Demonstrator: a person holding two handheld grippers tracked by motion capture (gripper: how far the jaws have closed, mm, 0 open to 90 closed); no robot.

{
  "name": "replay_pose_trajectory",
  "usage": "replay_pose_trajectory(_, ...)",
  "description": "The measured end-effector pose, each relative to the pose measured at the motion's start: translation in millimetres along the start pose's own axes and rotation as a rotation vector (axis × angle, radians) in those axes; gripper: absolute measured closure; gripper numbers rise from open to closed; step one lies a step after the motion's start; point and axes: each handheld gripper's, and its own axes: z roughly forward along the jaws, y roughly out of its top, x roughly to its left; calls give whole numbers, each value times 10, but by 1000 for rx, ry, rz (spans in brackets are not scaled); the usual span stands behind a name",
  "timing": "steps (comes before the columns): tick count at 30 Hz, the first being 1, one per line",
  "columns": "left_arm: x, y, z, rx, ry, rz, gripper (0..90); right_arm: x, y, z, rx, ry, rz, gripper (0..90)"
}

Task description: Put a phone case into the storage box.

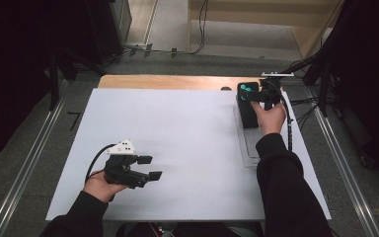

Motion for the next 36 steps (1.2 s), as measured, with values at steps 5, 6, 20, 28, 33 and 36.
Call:
replay_pose_trajectory(5, 18, 6, -8, -3, 6, -4, 288, 35, 19, -112, 11, 24, -5, 69)
replay_pose_trajectory(6, 23, 7, -10, -3, 4, -6, 288, 46, 20, -129, 17, 39, -7, 69)
replay_pose_trajectory(20, 72, 24, -45, -10, 5, -9, 288, 271, -27, -338, 66, 136, -109, 71)
replay_pose_trajectory(28, 67, 30, -80, -25, -5, -14, 288, 321, -126, -453, 39, 250, -126, 75)
replay_pose_trajectory(33, 77, 10, -78, -10, 2, -12, 288, 377, -197, -487, 46, 289, -151, 75)
replay_pose_trajectory(36, 79, 8, -88, -14, 0, -14, 288, 414, -233, -501, 57, 313, -168, 76)
